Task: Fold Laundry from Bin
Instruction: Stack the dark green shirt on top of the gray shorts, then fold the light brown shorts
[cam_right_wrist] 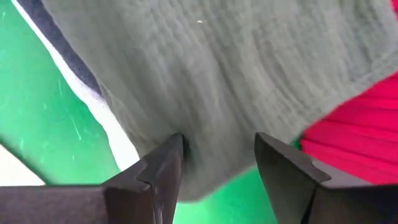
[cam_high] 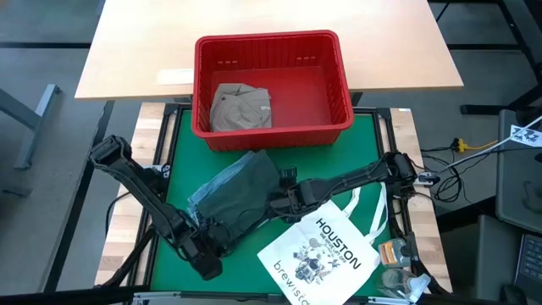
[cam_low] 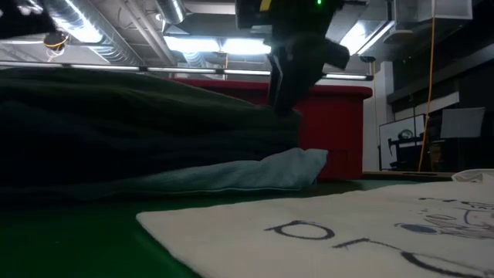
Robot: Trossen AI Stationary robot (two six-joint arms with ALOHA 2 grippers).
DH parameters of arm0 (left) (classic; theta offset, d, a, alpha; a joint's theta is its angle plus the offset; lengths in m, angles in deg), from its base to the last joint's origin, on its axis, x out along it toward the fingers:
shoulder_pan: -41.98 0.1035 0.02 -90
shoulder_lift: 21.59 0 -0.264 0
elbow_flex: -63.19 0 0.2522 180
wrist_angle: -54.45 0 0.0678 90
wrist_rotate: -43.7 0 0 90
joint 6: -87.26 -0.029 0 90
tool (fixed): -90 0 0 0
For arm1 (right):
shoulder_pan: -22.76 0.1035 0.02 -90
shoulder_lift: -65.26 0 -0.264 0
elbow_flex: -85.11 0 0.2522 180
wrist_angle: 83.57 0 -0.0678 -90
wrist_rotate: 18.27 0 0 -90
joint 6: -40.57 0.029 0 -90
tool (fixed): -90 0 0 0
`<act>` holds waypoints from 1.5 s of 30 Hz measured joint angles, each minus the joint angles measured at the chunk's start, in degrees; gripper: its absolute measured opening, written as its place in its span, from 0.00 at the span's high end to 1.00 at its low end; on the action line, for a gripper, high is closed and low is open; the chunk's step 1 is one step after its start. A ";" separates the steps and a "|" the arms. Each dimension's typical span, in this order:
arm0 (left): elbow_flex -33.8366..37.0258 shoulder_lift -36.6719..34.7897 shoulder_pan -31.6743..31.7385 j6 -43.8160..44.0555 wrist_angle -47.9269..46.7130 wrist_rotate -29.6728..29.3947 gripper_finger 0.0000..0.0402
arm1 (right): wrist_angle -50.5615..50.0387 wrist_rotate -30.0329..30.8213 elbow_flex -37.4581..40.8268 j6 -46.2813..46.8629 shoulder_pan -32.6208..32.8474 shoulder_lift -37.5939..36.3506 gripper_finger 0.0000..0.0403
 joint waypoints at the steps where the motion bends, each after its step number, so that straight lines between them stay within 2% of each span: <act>1: -0.83 0.00 0.21 -1.07 0.10 -0.37 0.94 | -1.29 0.00 -0.91 -0.01 0.00 0.00 0.50; 6: -5.43 0.00 2.75 -7.94 0.05 -2.79 0.94 | -7.66 0.04 -3.91 -1.27 0.00 -0.95 0.50; 17: -19.01 0.00 12.97 -31.49 0.42 -3.95 0.94 | -13.32 0.37 -4.16 -1.16 0.00 -12.50 0.50; 24: -23.27 0.00 17.05 -31.75 2.17 -4.03 0.94 | -13.35 0.32 -4.17 -1.09 0.00 -16.83 0.50; 37: -23.42 0.00 20.48 -33.28 4.31 -3.75 0.94 | -13.36 0.02 -4.17 -1.09 0.00 -17.07 0.50; 45: -23.42 0.00 21.22 -29.02 4.42 -4.07 0.94 | -14.38 0.03 -4.17 -2.80 0.01 -17.09 0.50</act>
